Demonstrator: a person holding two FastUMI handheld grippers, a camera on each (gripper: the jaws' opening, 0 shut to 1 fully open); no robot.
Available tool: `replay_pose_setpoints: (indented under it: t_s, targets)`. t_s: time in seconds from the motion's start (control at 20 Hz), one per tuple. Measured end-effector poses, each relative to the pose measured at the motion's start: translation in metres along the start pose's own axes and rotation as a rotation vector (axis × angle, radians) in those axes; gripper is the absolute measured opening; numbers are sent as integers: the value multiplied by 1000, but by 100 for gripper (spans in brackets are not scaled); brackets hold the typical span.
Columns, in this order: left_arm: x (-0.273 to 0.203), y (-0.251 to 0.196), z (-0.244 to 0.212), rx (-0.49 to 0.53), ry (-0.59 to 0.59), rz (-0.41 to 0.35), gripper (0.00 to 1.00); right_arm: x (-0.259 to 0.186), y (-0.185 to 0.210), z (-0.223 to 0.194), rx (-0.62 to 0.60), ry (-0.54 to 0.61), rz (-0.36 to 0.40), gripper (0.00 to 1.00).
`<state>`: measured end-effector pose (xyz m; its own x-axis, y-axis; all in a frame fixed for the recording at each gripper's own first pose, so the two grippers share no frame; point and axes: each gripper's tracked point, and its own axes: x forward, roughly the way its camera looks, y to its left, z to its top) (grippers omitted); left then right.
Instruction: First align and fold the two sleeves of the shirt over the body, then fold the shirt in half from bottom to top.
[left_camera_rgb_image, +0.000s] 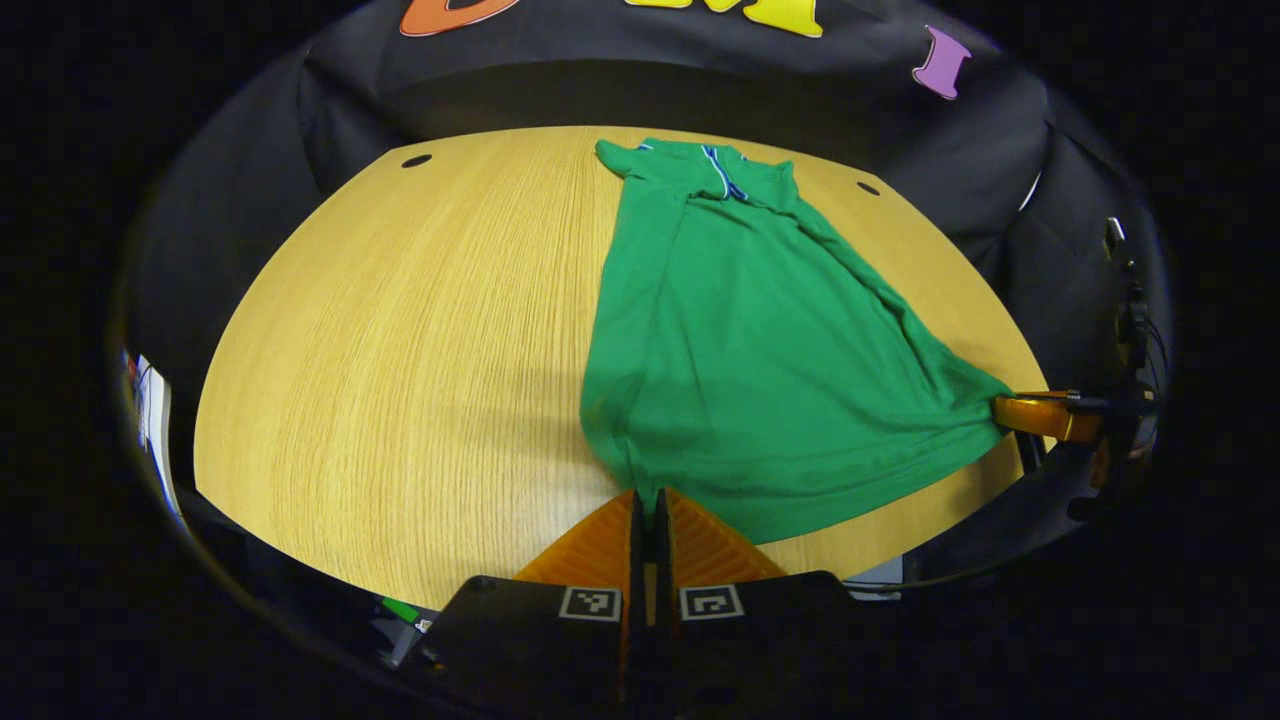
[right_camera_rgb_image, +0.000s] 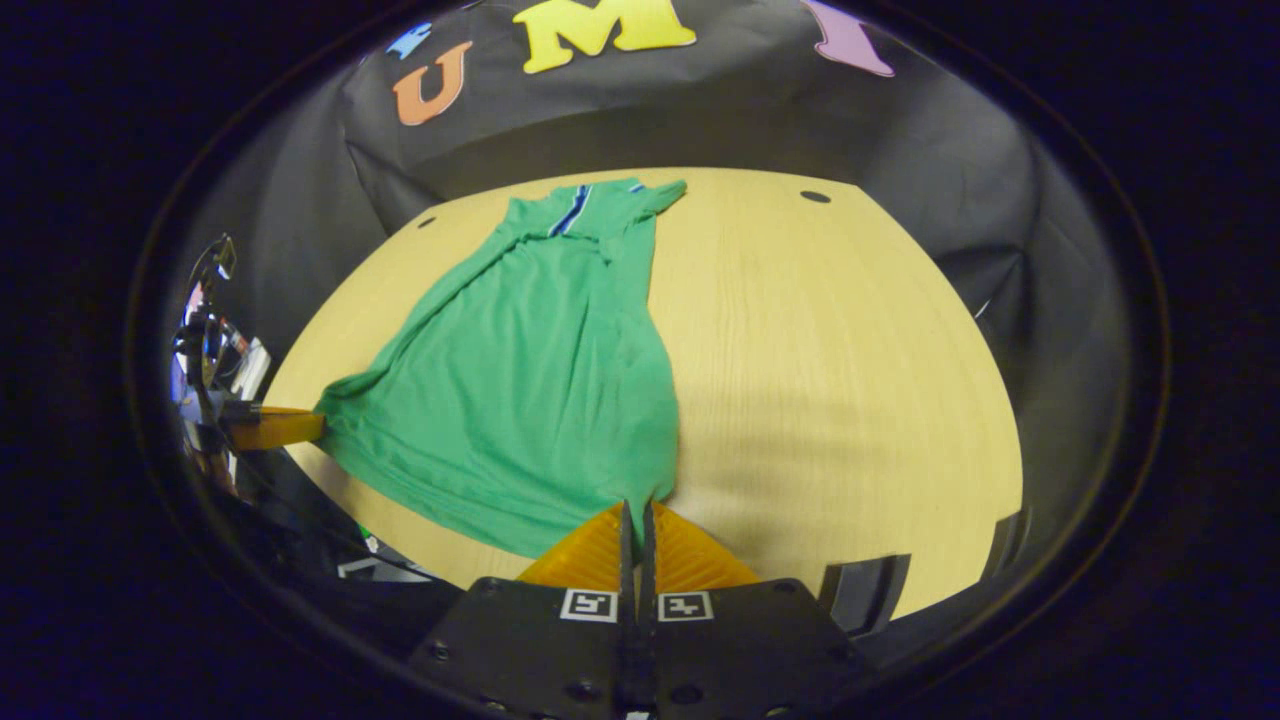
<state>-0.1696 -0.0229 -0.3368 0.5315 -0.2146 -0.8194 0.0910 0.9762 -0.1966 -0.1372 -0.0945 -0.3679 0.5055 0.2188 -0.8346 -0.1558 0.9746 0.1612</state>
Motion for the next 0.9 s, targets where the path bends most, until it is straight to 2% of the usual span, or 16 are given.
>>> replay_pose_setpoints:
  t_s: [0.35,0.65,0.8,0.9]
  targets:
    - [-33,-20,63,76,-120,-15,8,-34,-1,74,24,-156,63,0]
    - [-34,-12,151,95,-241,-25,8,-45,1,151,70,-242,63,0]
    - [-26,4,192,91,-284,-8,8,-37,4,188,86,-276,53,0]
    - [-22,5,221,76,-314,-32,8,-29,8,213,93,-292,41,0]
